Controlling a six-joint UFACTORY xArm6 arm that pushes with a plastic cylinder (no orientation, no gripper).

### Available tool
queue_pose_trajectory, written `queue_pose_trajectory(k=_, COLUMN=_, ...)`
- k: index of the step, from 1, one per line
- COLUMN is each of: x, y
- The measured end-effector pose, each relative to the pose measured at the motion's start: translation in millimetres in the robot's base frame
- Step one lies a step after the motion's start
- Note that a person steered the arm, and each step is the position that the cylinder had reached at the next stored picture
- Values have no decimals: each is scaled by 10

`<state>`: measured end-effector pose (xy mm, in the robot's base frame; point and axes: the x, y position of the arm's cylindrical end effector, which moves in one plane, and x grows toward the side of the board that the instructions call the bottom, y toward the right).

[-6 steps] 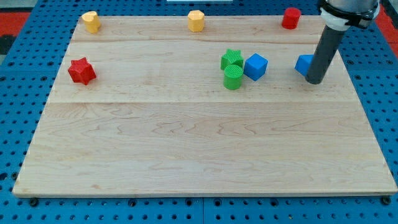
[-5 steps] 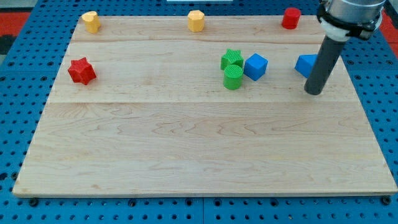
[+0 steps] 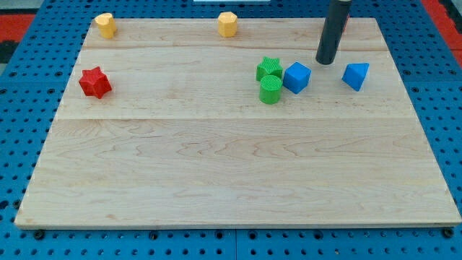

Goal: Push the triangle towards the right side of the board

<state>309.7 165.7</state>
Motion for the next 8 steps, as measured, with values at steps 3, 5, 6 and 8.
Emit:
queue_pose_trajectory(k=3, x=202, y=301)
queue_pose_trajectory(k=5, x=203, y=634)
queue_pose_trajectory(k=6, x=238, y=605)
queue_pose_trajectory(k=8, x=256, y=-1)
